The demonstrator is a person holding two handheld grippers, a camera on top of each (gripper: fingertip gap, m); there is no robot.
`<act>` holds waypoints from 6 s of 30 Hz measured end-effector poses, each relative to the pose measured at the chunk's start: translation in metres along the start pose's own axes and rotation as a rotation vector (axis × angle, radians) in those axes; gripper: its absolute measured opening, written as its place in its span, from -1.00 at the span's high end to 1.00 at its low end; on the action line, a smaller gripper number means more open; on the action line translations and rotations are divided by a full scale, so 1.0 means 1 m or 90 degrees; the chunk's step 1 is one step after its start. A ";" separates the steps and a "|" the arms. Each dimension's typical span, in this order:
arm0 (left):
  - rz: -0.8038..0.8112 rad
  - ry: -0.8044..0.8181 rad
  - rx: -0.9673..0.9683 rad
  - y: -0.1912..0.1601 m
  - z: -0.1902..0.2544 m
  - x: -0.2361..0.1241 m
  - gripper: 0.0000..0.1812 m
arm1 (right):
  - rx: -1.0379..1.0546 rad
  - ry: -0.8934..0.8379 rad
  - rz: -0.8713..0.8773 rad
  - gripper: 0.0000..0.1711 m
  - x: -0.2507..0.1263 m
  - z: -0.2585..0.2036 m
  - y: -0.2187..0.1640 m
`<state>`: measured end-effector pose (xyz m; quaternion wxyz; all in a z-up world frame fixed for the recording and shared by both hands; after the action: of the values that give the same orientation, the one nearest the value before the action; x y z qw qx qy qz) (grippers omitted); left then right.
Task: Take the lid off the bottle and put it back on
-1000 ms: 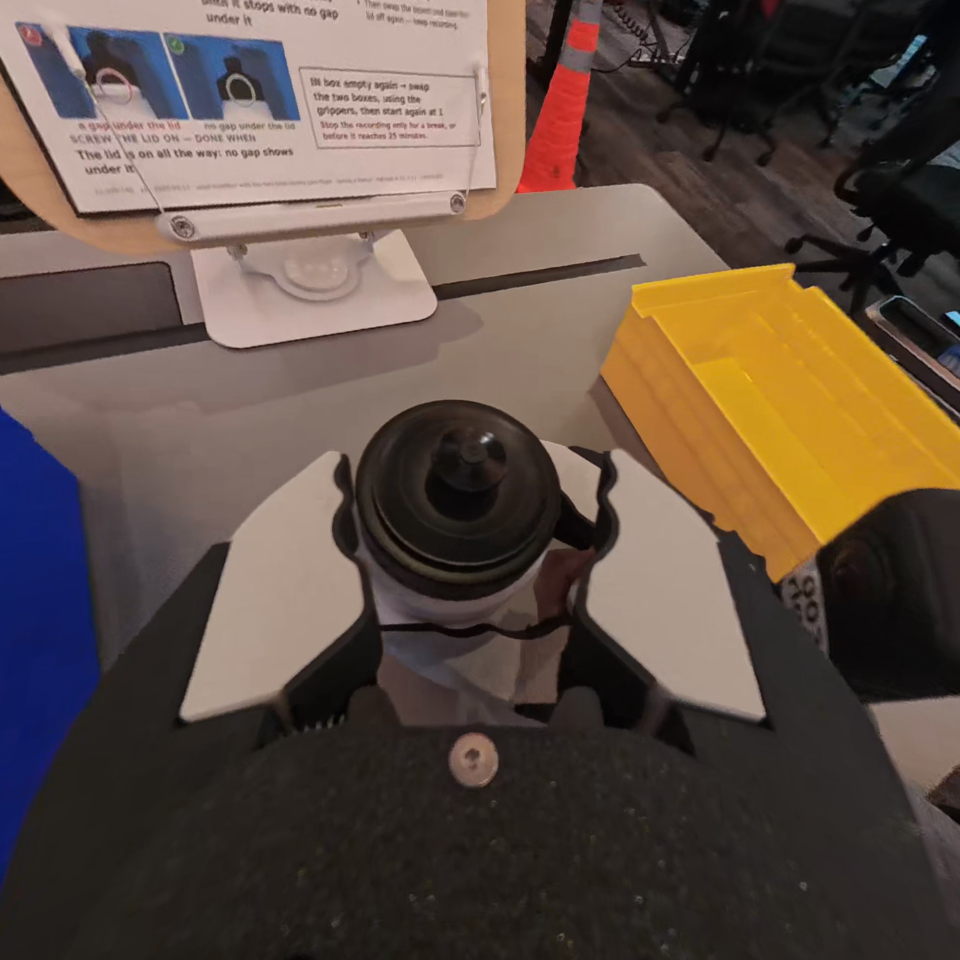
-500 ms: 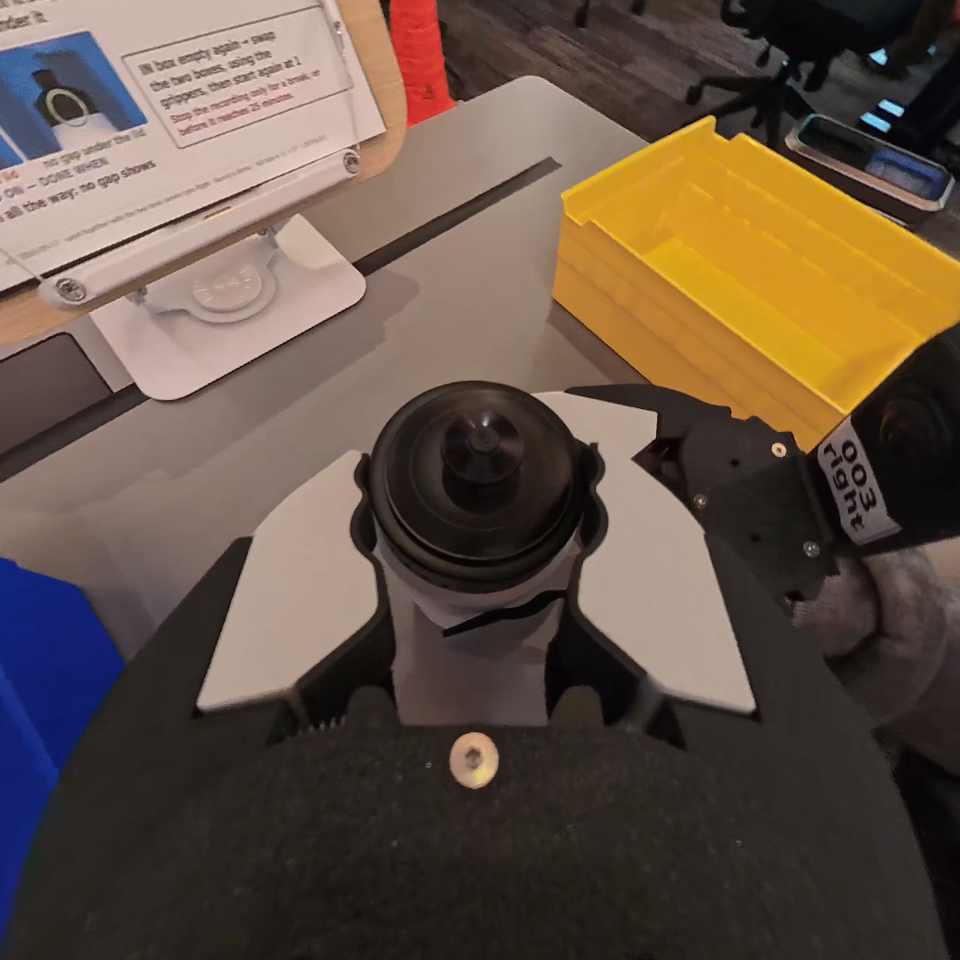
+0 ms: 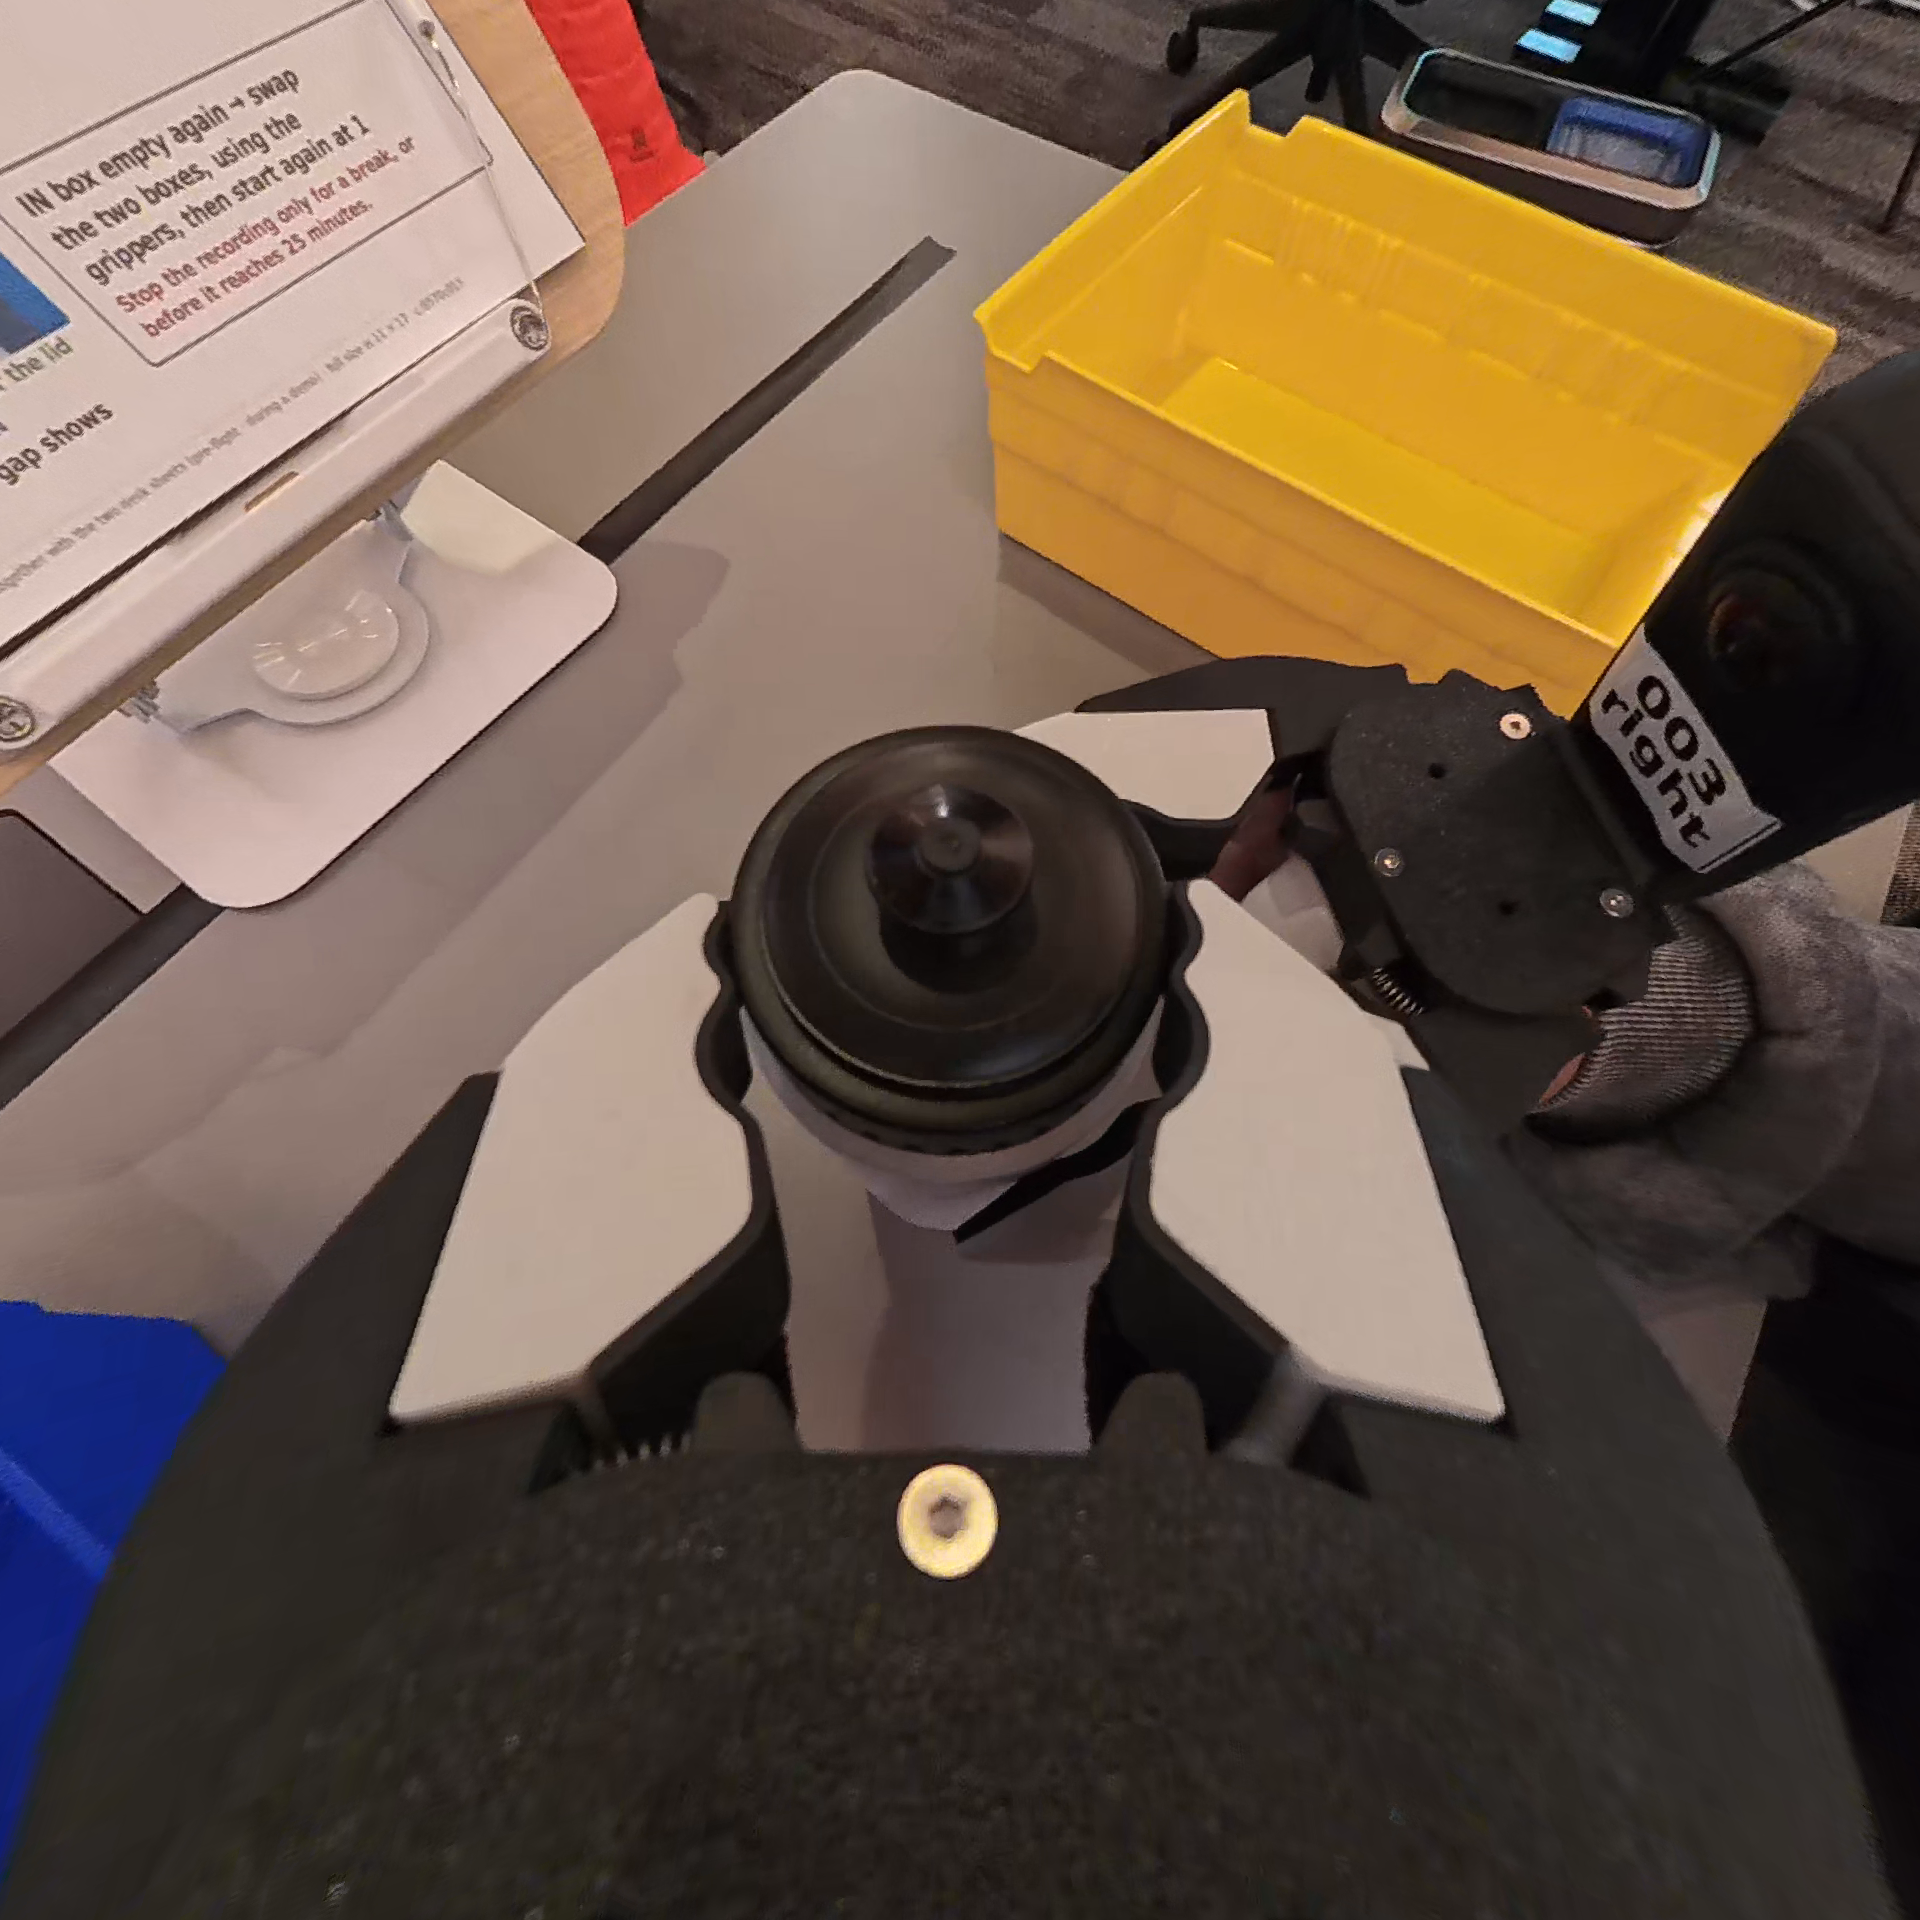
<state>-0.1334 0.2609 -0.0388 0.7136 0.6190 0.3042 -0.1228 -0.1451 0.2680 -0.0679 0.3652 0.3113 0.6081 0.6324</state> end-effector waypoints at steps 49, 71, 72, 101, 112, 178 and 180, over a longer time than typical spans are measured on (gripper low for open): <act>0.259 0.304 -0.154 -0.148 0.069 -0.080 0.34 | -0.003 -0.006 0.022 0.01 -0.004 -0.001 0.000; 0.209 0.307 -0.154 -0.163 0.073 -0.081 0.38 | -0.078 -0.251 -0.028 0.01 -0.177 0.101 0.233; 0.205 0.308 -0.147 -0.163 0.074 -0.080 0.38 | -0.103 -0.279 -0.045 0.02 -0.191 0.112 0.244; 0.146 0.247 -0.195 -0.179 0.076 -0.060 0.37 | -1.311 0.250 -0.718 0.03 -0.258 0.228 -0.088; 0.140 0.236 -0.216 -0.183 0.073 -0.059 0.37 | -1.178 0.265 -0.744 0.01 -0.260 0.219 -0.136; 0.136 0.241 -0.220 -0.185 0.076 -0.060 0.37 | 0.099 -0.347 -0.175 -0.08 -0.227 0.054 -0.093; 0.138 0.242 -0.219 -0.185 0.076 -0.061 0.37 | 0.120 -0.356 -0.186 -0.16 -0.210 0.057 -0.096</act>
<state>-0.2617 0.1383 -0.1490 0.7473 0.5296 0.3811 0.1258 0.0238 0.1213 -0.1488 0.5746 0.4145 0.5783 0.4044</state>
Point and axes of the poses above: each gripper's, where its closed fingertips meet, x out along the fingers, y out of its top, z = x × y across the jaws, the point moved 1 cm from there along -x, back along the fingers, and after that the axes turned 3 degrees about -y, right-handed, at the moved point
